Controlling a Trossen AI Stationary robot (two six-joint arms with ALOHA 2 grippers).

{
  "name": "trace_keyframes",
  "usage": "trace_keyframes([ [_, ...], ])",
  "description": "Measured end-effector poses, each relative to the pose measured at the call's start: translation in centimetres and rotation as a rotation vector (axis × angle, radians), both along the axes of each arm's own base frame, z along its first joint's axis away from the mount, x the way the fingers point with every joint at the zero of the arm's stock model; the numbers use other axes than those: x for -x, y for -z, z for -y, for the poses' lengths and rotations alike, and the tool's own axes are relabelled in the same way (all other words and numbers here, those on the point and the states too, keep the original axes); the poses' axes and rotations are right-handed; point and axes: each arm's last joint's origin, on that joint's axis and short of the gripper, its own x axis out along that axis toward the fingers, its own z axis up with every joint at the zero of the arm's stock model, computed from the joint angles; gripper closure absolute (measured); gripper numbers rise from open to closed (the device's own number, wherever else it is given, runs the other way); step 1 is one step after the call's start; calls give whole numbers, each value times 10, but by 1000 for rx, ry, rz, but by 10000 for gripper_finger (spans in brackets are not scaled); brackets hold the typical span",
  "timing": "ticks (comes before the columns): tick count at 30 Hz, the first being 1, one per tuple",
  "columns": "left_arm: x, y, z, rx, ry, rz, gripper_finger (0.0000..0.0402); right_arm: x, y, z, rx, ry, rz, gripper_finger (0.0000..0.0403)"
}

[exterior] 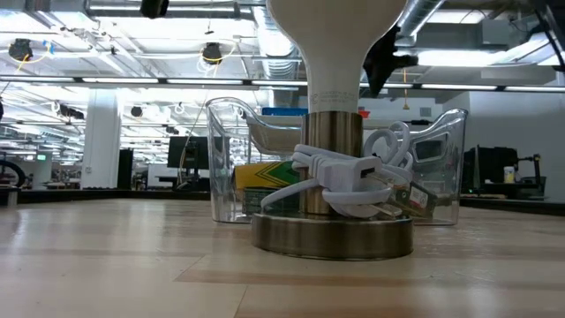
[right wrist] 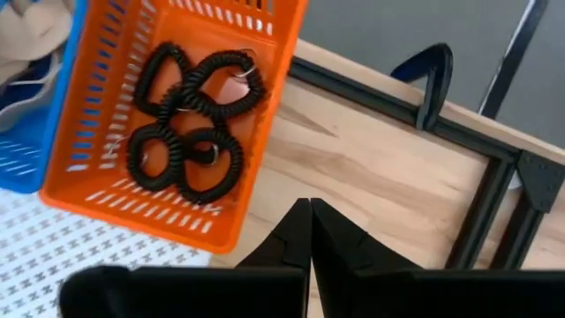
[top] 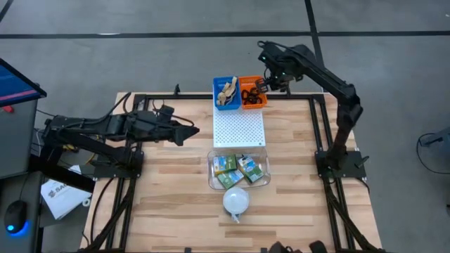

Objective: Pick & Place Office Desk Supplies
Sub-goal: Adjust the orange bin on the shelf

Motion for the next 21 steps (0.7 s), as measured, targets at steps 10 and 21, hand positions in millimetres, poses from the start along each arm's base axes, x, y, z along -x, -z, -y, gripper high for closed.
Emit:
trace_keyframes([
  [10,0,-1,4,-13,3,4,306,-12,24,8,-75,-16,-87,403],
  [21,-1,-4,6,-11,12,43,306,-24,41,14,-94,-41,-128,403],
])
